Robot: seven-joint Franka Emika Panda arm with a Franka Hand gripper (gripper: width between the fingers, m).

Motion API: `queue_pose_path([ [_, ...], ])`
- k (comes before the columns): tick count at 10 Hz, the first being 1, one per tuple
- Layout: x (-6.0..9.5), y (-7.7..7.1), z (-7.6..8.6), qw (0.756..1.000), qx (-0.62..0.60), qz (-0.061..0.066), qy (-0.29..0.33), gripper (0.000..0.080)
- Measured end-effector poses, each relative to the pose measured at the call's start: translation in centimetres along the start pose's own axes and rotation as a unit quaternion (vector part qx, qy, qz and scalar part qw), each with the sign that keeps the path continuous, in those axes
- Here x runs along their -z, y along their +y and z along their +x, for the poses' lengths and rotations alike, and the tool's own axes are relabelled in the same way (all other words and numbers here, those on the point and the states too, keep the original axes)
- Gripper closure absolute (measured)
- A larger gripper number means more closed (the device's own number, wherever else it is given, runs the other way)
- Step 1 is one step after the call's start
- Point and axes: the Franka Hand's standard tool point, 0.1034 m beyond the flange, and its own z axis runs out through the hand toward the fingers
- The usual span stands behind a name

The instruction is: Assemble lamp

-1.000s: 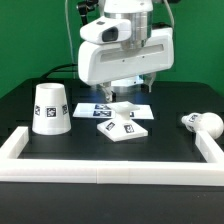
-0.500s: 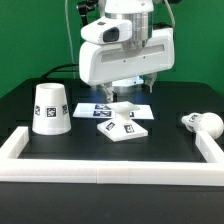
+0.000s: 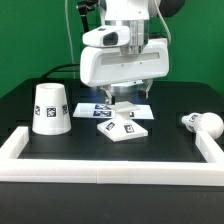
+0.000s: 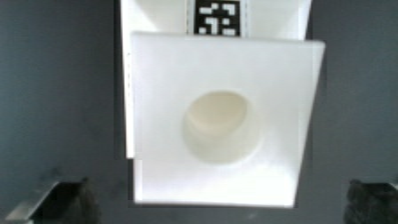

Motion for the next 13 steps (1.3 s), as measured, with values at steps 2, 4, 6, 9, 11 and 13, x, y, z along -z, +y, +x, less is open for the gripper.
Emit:
queue_pose_path([
  [2, -0.4, -0.1, -0.2, 1.000, -0.001, 0.001, -0.001, 0.0100],
  [4, -1.2, -0.3, -0.6, 1.000, -0.001, 0.004, -0.005, 0.0100],
  [6, -2.0, -0.3, -0.8, 1.000, 0.000, 0.006, -0.006, 0.0100],
  [9, -2.2, -0.1, -0.7, 1.000, -0.001, 0.006, -0.007, 0.0100],
  [11, -2.1, -0.1, -0.7, 1.000, 0.000, 0.006, -0.006, 0.0266],
  [13, -2.1, -0.1, -0.7, 1.000, 0.000, 0.006, -0.006, 0.0266],
])
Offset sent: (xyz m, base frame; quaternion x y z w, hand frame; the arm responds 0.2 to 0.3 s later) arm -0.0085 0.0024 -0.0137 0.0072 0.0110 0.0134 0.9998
